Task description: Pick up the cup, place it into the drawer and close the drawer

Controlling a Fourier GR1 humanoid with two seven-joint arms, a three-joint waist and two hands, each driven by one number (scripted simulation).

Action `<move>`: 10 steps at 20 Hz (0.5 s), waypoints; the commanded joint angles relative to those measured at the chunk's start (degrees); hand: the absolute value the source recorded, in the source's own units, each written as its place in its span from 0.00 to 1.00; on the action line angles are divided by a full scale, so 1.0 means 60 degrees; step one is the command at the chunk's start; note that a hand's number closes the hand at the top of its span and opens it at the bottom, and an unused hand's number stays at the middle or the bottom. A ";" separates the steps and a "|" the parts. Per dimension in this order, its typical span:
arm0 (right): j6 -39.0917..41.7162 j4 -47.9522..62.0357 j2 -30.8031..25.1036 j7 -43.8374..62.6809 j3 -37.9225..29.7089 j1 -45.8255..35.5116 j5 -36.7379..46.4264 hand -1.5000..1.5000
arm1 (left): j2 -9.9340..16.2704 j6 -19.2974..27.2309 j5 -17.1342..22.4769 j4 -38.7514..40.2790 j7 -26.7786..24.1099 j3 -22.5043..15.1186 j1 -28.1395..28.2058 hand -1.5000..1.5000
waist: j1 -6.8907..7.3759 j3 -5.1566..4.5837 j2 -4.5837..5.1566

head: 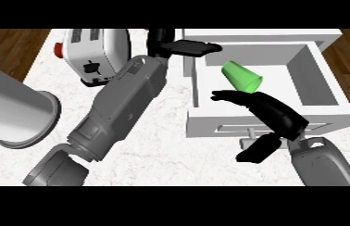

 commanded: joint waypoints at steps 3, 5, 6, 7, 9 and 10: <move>-0.0641 0.2644 0.0206 -0.1263 0.1021 0.0138 0.1731 0.00 | 0.0270 -0.0465 0.0092 -0.0537 -0.0131 0.0131 0.0534 0.00 | 0.0727 0.0089 0.0078; -0.0595 0.3269 0.0210 -0.1109 0.0763 -0.0225 0.1779 1.00 | 0.0325 -0.0557 0.0117 -0.0696 -0.0035 0.0129 0.0599 0.00 | 0.0896 0.0088 0.0093; -0.0757 0.3468 0.0232 -0.1303 0.0782 -0.0224 0.1949 1.00 | 0.0340 -0.0514 0.0108 -0.0666 -0.0339 0.0187 0.0737 0.00 | 0.0927 0.0093 0.0161; -0.0811 0.3818 0.0173 -0.1272 0.0431 -0.0554 0.1923 1.00 | 0.0185 -0.0617 0.0100 -0.0810 -0.0317 0.0087 0.0930 0.00 | 0.1114 0.0094 0.0153; -0.1290 0.4168 0.0385 -0.1481 0.0323 -0.0564 0.2133 1.00 | 0.0406 -0.0917 0.0077 -0.0850 -0.0204 0.0037 0.1053 0.00 | 0.1222 0.0104 0.0215; -0.1282 0.4343 0.0446 -0.1414 0.0078 -0.0869 0.2026 1.00 | 0.0292 -0.0862 0.0099 -0.0916 -0.0250 0.0013 0.1344 0.00 | 0.1397 0.0100 0.0186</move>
